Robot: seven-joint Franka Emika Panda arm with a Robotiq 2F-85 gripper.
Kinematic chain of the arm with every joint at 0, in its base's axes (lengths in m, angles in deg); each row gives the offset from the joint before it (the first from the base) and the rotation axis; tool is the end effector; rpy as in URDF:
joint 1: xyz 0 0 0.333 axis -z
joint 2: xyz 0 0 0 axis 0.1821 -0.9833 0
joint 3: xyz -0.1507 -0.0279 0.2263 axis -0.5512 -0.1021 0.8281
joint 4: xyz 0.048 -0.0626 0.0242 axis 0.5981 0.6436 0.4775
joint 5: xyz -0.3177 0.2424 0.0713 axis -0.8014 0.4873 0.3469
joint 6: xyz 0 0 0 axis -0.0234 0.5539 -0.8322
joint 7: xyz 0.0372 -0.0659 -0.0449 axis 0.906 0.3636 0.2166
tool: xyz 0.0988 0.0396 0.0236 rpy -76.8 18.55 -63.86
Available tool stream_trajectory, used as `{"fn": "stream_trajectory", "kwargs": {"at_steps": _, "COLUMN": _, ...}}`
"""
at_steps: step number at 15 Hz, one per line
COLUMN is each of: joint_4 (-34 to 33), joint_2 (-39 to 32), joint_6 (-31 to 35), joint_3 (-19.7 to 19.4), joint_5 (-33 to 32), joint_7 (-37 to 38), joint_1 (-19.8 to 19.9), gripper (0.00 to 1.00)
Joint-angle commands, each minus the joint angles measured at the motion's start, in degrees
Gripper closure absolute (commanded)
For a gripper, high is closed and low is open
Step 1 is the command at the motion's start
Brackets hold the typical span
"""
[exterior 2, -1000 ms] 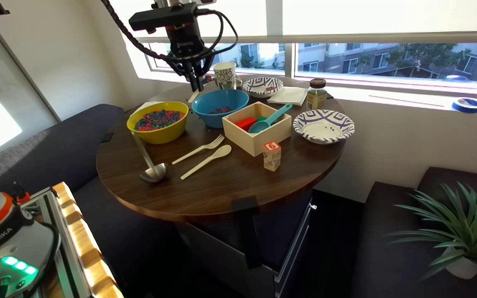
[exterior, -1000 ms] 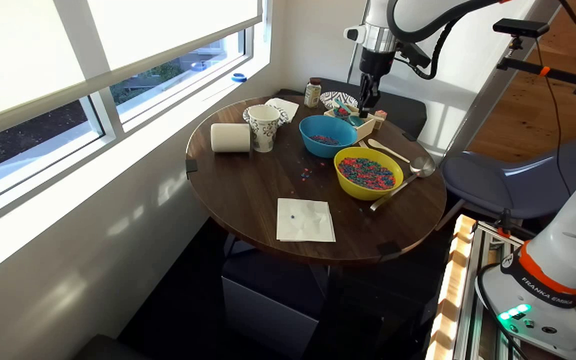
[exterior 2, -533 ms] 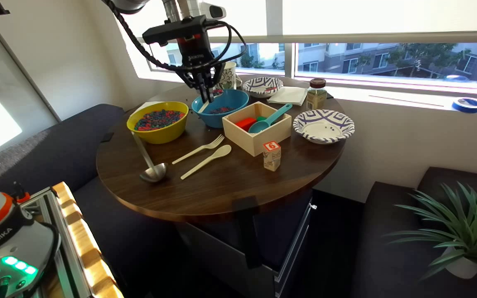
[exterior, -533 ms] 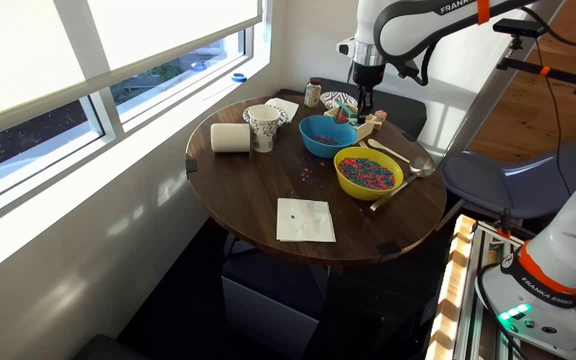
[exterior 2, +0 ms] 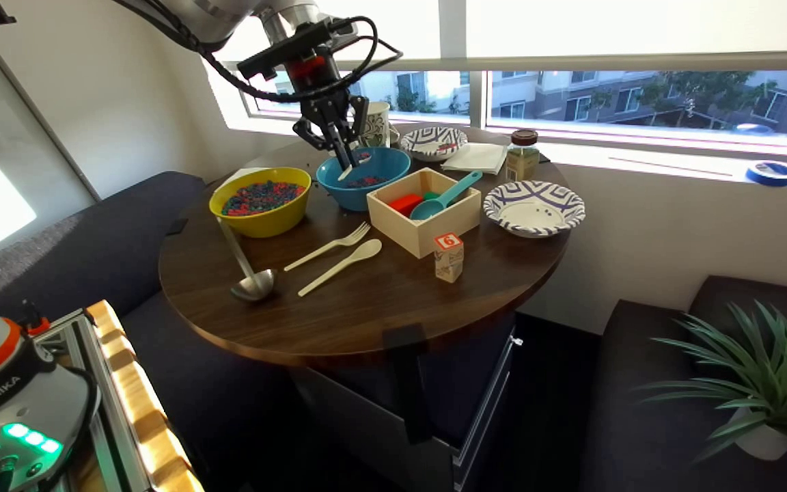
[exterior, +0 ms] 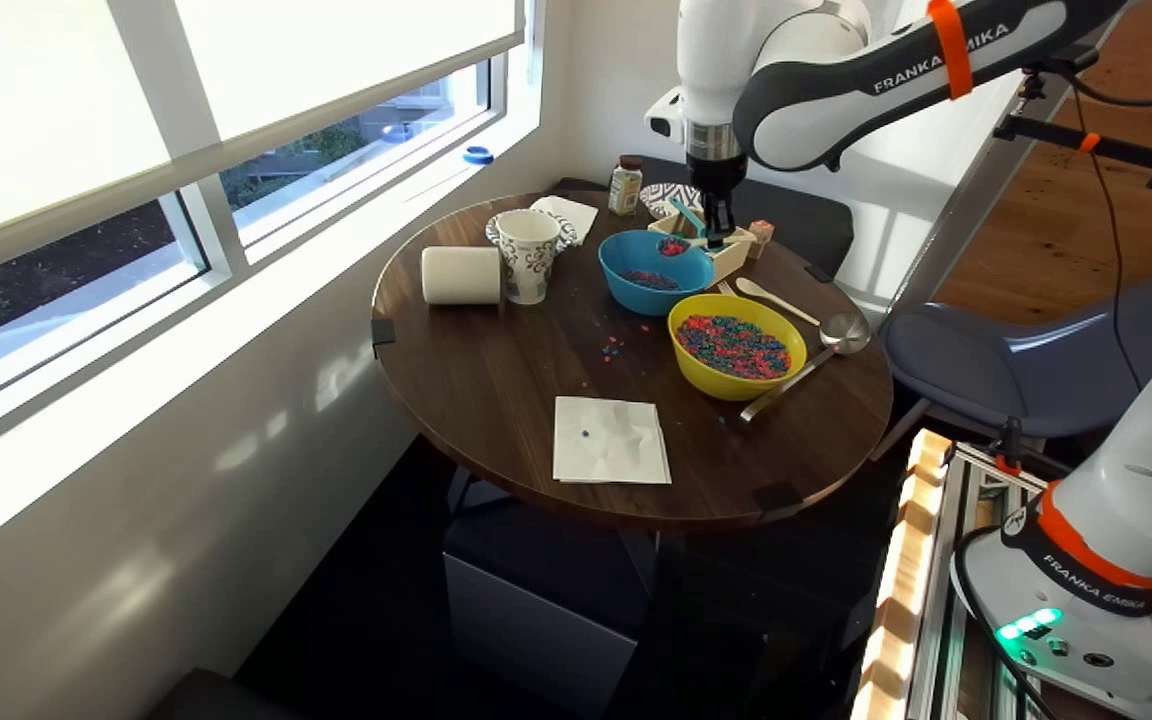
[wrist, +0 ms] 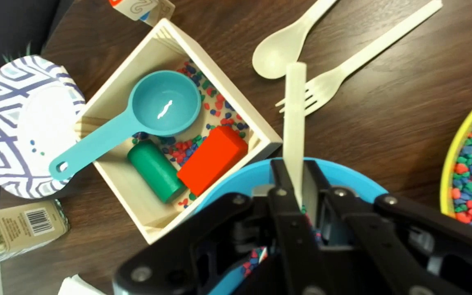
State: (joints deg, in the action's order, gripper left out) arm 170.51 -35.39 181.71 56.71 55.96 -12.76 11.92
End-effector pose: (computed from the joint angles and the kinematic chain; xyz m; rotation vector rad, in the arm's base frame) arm 0.5435 -0.0555 0.3368 2.5530 0.9027 -0.2582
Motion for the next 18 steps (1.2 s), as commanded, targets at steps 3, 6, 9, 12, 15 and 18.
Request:
{"fn": "stream_trajectory", "kwargs": {"at_steps": 3, "joint_4": 2.75, "joint_2": 1.31, "joint_6": 0.29, "joint_3": 2.32, "joint_5": -15.20, "joint_7": 5.83, "joint_1": -2.30, "gripper": 0.97}}
{"fn": "stream_trajectory", "kwargs": {"at_steps": 6, "joint_4": 4.51, "joint_2": 1.87, "joint_6": 0.04, "joint_3": 3.44, "joint_5": -24.32, "joint_7": 8.95, "joint_1": -3.39, "gripper": 0.97}}
{"fn": "stream_trajectory", "kwargs": {"at_steps": 9, "joint_4": 6.70, "joint_2": 2.39, "joint_6": -0.17, "joint_3": 4.34, "joint_5": -33.58, "joint_7": 12.79, "joint_1": -4.16, "gripper": 0.97}}
{"fn": "stream_trajectory", "kwargs": {"at_steps": 12, "joint_4": 8.96, "joint_2": 2.78, "joint_6": -0.78, "joint_3": 5.08, "joint_5": -41.47, "joint_7": 16.61, "joint_1": -4.77, "gripper": 0.97}}
{"fn": "stream_trajectory", "kwargs": {"at_steps": 15, "joint_4": 10.55, "joint_2": 3.26, "joint_6": -1.13, "joint_3": 5.35, "joint_5": -44.19, "joint_7": 18.46, "joint_1": -5.01, "gripper": 0.97}}
{"fn": "stream_trajectory", "kwargs": {"at_steps": 18, "joint_4": 11.44, "joint_2": 3.98, "joint_6": -1.35, "joint_3": 5.45, "joint_5": -43.19, "joint_7": 18.49, "joint_1": -5.18, "gripper": 0.97}}
